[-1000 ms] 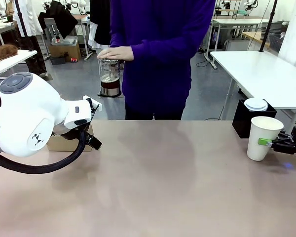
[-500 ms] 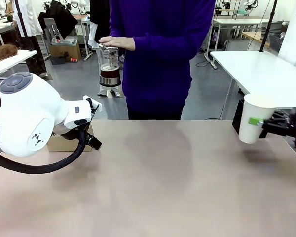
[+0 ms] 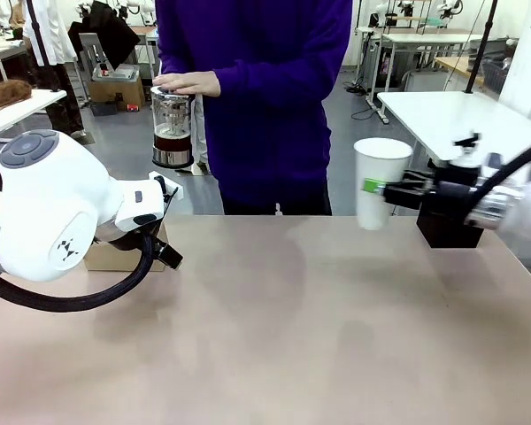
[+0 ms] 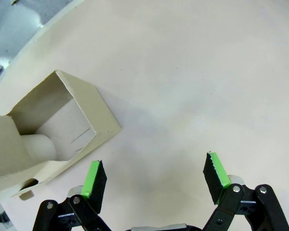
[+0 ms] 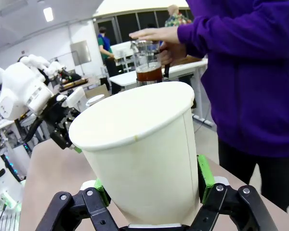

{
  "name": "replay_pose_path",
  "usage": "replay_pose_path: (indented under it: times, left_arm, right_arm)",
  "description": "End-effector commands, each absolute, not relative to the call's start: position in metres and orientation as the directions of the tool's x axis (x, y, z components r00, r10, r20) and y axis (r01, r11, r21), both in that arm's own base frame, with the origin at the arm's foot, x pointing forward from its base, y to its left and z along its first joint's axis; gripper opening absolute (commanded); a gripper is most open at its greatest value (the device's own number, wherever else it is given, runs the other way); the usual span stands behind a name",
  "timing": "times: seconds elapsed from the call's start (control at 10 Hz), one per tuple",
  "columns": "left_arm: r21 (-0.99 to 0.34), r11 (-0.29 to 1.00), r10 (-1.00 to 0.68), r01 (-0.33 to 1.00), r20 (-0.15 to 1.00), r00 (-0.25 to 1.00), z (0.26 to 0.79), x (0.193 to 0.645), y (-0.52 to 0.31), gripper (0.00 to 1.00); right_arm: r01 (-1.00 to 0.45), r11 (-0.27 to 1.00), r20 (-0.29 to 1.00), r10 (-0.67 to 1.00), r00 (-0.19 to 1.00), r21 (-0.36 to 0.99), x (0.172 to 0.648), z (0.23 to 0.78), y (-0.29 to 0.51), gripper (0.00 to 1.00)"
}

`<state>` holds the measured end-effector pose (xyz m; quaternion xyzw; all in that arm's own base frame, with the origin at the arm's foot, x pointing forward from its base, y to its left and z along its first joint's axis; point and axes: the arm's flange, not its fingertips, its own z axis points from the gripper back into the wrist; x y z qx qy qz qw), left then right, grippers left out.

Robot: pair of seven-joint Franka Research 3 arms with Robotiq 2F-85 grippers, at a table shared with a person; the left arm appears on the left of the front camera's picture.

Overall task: Pour a drink into a cup and package it in a carrier.
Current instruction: Pick up the 600 ml Paper Cup and place it in the middle top area of the table.

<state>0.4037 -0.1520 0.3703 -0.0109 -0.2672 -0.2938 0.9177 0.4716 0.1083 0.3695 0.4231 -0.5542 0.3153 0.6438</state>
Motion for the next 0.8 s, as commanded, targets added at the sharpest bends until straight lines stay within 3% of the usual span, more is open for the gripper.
replay_pose_path:
  times: [0.0, 0.5, 0.6, 0.7]
  left_arm:
    - [0.135, 0.827, -0.533, 0.545, 0.498, 0.684, 0.371, 0.404, -0.152, 1.00]
    - [0.135, 0.827, -0.533, 0.545, 0.498, 0.684, 0.371, 0.404, -0.152, 1.00]
    - [0.135, 0.827, -0.533, 0.545, 0.498, 0.684, 0.371, 0.404, -0.152, 1.00]
    - [0.135, 0.827, -0.533, 0.545, 0.498, 0.684, 0.371, 0.404, -0.152, 1.00]
  right_arm:
    - [-0.872, 0.457, 0.982, -0.020, 0.185, 0.174, 0.520, 0.344, 0.143, 0.80]
    - [-0.884, 0.402, 0.971, -0.090, 0.221, 0.238, 0.550, 0.300, 0.164, 0.80]
    - [-0.906, 0.323, 0.962, -0.107, 0.253, 0.274, 0.551, 0.301, 0.158, 0.80]
    - [-0.882, 0.400, 0.966, -0.049, 0.252, 0.250, 0.549, 0.297, 0.164, 0.80]
